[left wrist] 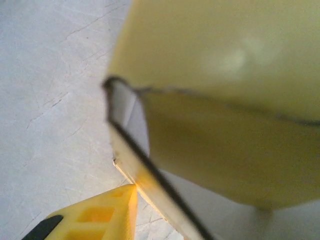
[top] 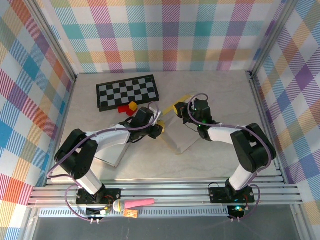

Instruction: Fold the paper box

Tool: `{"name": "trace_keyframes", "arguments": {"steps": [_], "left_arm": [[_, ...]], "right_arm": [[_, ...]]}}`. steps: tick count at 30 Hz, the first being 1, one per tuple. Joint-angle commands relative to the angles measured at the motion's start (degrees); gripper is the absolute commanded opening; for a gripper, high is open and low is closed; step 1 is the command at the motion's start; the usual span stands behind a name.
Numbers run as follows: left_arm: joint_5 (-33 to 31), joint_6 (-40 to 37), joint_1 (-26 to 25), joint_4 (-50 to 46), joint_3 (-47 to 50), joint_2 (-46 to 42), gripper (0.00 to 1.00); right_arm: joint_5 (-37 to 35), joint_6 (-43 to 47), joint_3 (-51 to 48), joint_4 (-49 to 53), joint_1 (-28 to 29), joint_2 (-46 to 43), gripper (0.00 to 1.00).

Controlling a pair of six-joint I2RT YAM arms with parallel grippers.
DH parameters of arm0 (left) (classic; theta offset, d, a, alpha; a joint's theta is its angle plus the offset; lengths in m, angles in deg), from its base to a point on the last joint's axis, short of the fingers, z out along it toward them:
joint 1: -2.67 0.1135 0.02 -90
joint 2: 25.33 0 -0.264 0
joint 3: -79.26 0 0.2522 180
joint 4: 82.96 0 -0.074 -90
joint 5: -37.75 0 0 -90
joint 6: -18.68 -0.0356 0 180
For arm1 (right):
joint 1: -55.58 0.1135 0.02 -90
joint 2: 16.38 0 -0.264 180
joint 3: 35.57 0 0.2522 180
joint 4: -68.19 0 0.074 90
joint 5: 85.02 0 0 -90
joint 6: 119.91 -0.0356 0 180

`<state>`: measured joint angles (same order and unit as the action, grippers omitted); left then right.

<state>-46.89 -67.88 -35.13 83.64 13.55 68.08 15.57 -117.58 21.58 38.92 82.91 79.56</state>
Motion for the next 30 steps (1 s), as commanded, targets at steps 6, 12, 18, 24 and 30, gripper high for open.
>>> {"name": "trace_keyframes", "arguments": {"steps": [6,12,18,24,30], "left_arm": [[-4.0,3.7,-1.1,4.8,0.3,1.7,0.30],[-7.6,6.6,-2.1,5.9,1.2,1.6,0.31],[-10.6,9.8,-2.8,7.5,1.5,1.9,0.32],[-12.6,11.0,-4.1,7.2,-0.2,3.2,0.28],[-16.4,14.0,-5.2,6.3,-2.0,4.4,0.24]], "right_arm": [[1.9,3.5,-4.0,-17.7,0.6,6.8,0.00],[3.0,7.2,-4.8,-19.1,0.6,7.9,0.00],[3.0,6.7,-6.9,-22.1,0.6,9.5,0.00],[2.5,6.7,-6.9,-21.3,0.7,9.5,0.00],[0.9,7.3,-6.6,-20.2,2.0,8.8,0.00]]}}
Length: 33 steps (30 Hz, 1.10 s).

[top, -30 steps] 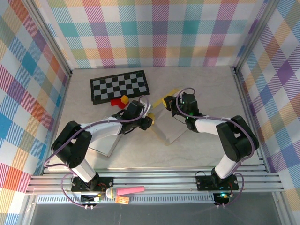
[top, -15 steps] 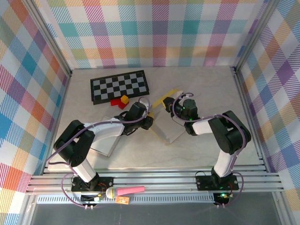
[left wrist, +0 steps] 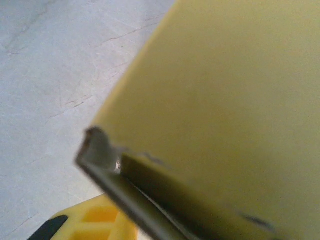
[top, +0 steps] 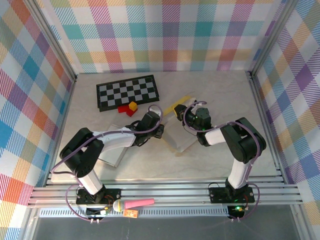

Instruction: Fold the paper box

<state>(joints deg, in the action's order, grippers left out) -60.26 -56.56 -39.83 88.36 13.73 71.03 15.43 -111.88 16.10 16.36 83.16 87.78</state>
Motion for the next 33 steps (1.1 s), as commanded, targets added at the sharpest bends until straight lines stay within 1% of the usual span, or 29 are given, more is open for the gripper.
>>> {"name": "trace_keyframes", "arguments": {"steps": [1,10,12,16,20,25,26,27,29,30,31,32,33], "left_arm": [[-3.5,3.1,-0.7,1.5,-2.4,1.8,0.24],[-7.8,7.2,-1.4,-0.6,-4.6,3.3,0.23],[-8.6,8.0,-1.5,-1.4,-5.1,3.6,0.20],[-9.7,9.3,-1.8,-3.6,-7.1,4.8,0.09],[-12.2,10.7,-2.4,-5.1,-8.4,5.5,0.01],[-14.7,12.3,-2.7,-8.2,-10.9,6.6,0.00],[-15.6,12.7,-2.7,-9.1,-11.5,6.7,0.00],[-16.7,13.3,-2.8,-10.3,-12.0,6.7,0.00],[-19.0,14.6,-2.8,-12.5,-12.7,6.3,0.00],[-20.3,15.0,-2.8,-14.0,-13.1,5.9,0.00],[-20.6,14.7,-2.8,-14.8,-13.5,5.6,0.00],[-20.7,14.1,-2.7,-15.7,-14.1,5.3,0.00],[-20.6,13.3,-2.6,-17.1,-14.8,5.1,0.00]], "right_arm": [[0.6,1.8,-1.1,2.8,2.1,0.5,0.00],[-1.6,2.2,-1.8,0.8,3.9,1.7,0.00],[-1.8,2.2,-1.9,1.2,4.2,1.6,0.00],[-2.2,2.2,-1.7,1.6,4.7,1.4,0.00],[-2.5,2.1,-1.6,1.8,5.1,1.3,0.00],[-3.3,1.6,-1.6,3.3,5.4,0.4,0.00],[-3.6,1.3,-1.6,4.0,5.5,-0.2,0.04],[-4.0,1.0,-1.5,5.3,5.6,-0.9,0.11],[-5.2,0.1,-1.3,9.8,5.5,-3.3,0.29],[-6.1,-0.4,-1.2,13.8,5.5,-5.5,0.40],[-7.0,-0.5,-0.8,19.0,5.3,-8.7,0.47],[-7.6,-0.3,-0.2,24.7,5.2,-11.0,0.53],[-8.1,0.4,1.3,33.2,4.9,-14.4,0.62]]}}
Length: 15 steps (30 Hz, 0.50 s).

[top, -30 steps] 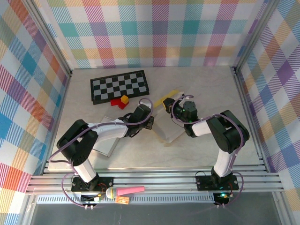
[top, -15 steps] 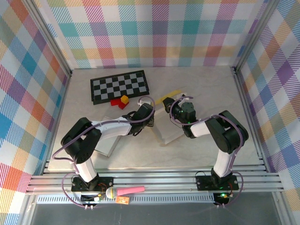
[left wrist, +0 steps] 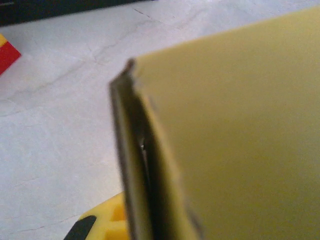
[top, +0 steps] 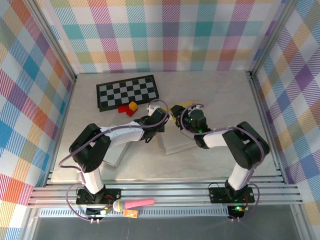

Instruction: Fold the paper box

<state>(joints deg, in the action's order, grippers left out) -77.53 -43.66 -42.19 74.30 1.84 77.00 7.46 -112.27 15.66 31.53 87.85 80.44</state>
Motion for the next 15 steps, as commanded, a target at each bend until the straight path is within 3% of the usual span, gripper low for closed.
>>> {"name": "trace_keyframes", "arguments": {"steps": [1,5,10,15], "left_arm": [[-3.2,-0.5,-0.2,-4.3,-3.7,-1.2,0.00],[3.0,-2.7,2.1,-5.6,-3.7,-3.7,0.00],[12.5,-7.9,5.4,-8.2,-3.6,-8.6,0.00],[27.1,-11.5,10.8,-8.8,-4.3,-10.7,0.00]], "right_arm": [[-0.4,1.9,4.0,27.4,-0.3,-10.3,0.70],[-0.4,8.7,12.2,51.7,-3.7,-19.3,0.85],[4.1,18.5,21.3,69.8,-12.2,-26.9,0.86],[11.3,27.7,30.2,81.3,-20.4,-25.0,0.83]]}}
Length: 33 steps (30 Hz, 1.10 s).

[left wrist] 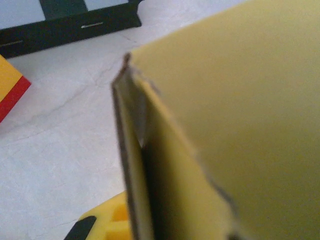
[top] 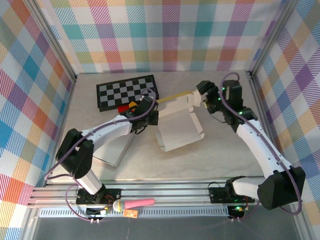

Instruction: Fold the paper box

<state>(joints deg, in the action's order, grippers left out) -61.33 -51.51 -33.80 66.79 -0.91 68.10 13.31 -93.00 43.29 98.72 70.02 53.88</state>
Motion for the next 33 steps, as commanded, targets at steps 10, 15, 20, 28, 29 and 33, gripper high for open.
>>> {"name": "trace_keyframes", "arguments": {"steps": [10,15,20,28,29,33], "left_arm": [[24.1,-5.3,7.0,-4.7,-6.3,1.3,0.00],[24.8,-4.5,7.0,-4.7,-6.6,1.7,0.00],[26.7,-4.0,7.0,-5.7,-8.0,2.6,0.00],[27.7,-4.3,7.1,-7.8,-9.1,3.0,0.00],[27.6,-4.3,7.0,-7.9,-9.1,2.9,0.00],[27.4,-4.1,7.0,-7.9,-9.3,2.8,0.00]], "right_arm": [[9.8,3.8,9.6,19.2,-6.0,7.4,0.72],[6.3,0.9,9.1,17.4,-4.6,7.0,0.83],[3.8,1.7,6.3,14.5,-4.3,5.4,0.72],[3.0,9.5,10.3,17.1,-5.0,5.9,0.77],[3.3,9.9,11.3,17.9,-4.9,6.6,0.77],[5.7,7.0,11.7,17.7,-4.6,7.9,0.78]]}}
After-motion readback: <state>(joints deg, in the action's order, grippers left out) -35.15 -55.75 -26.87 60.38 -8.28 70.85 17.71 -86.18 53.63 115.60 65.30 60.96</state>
